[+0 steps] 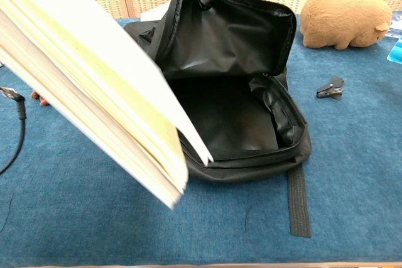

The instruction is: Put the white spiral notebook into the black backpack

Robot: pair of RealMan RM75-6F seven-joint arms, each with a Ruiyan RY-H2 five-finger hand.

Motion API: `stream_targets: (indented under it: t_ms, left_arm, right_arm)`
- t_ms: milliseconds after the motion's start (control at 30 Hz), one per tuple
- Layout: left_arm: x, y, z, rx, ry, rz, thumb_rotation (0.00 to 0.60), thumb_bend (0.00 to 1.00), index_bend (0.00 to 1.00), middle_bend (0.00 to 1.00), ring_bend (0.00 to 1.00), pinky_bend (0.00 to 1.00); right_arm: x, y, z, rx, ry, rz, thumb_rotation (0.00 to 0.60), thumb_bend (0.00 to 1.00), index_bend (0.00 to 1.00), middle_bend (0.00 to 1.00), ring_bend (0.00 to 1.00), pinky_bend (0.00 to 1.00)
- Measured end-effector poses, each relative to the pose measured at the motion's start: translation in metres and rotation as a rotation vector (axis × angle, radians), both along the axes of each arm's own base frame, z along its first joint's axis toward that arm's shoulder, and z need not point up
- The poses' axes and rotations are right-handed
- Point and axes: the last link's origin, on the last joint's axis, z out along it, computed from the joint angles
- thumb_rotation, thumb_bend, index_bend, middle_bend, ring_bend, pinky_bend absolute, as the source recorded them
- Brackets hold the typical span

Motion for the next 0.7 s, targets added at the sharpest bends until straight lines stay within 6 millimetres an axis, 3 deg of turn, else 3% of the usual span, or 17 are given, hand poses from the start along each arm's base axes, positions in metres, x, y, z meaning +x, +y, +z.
stream_targets:
  t_ms: [333, 700]
  left_arm:
    - [0.020, -0.003, -0.026, -0.012, 0.020, -0.044, 0.600, 0.72, 0.88, 0.50, 0.28, 0.34]
    - [0.028, 0.011, -0.054, 0.007, 0.113, -0.054, 0.600, 0.71, 0.88, 0.50, 0.28, 0.34]
  right_arm:
    - [0.008, 0.000, 0.005, 0.000, -0.023, -0.001, 0.600, 0.62, 0.54, 0.49, 0.39, 0.60]
    - [0.017, 0.012, 0.013, 0.022, -0.049, 0.021, 0.600, 0.63, 0.54, 0.49, 0.39, 0.60]
